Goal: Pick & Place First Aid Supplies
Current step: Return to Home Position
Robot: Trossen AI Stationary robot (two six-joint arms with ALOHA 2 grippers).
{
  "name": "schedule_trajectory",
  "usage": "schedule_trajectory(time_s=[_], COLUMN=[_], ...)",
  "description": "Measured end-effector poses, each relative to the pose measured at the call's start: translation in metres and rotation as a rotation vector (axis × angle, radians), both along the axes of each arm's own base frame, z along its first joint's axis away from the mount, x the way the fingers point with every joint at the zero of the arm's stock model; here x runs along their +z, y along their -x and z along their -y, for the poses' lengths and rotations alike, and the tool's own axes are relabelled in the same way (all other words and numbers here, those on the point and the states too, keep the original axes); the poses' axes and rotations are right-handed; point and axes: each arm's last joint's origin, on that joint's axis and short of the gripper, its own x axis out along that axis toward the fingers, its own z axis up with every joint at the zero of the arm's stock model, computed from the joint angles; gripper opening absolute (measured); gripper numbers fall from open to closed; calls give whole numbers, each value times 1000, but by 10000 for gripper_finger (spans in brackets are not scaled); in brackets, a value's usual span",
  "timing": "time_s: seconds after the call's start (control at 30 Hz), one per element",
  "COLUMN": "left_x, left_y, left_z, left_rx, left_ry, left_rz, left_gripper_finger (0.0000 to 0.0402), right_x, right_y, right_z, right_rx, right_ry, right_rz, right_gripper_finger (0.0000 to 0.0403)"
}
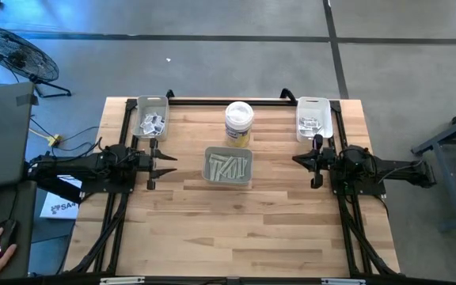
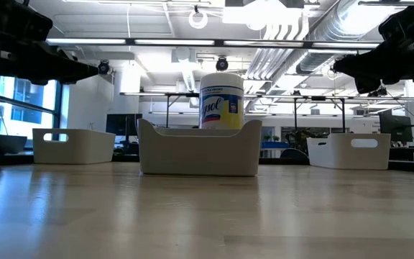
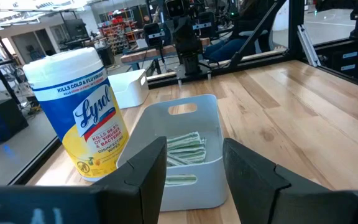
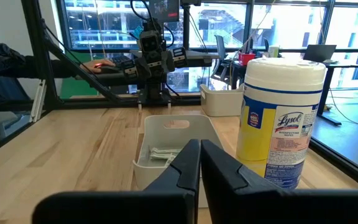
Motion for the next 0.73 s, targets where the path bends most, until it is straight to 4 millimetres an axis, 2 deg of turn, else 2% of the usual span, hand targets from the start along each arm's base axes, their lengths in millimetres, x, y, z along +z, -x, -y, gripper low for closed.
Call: schedule_trajectory(time_s=[0.73], left_x=[0], left_y=[0], left_z=[0], left_rx=[0], left_ry=[0], left_rz=[0], left_gripper_finger=[154], right_x=[0], right_y=[0], right_z=[0], right_rx=[0], right_ry=[0], right_rz=[0], right_gripper_finger=[8])
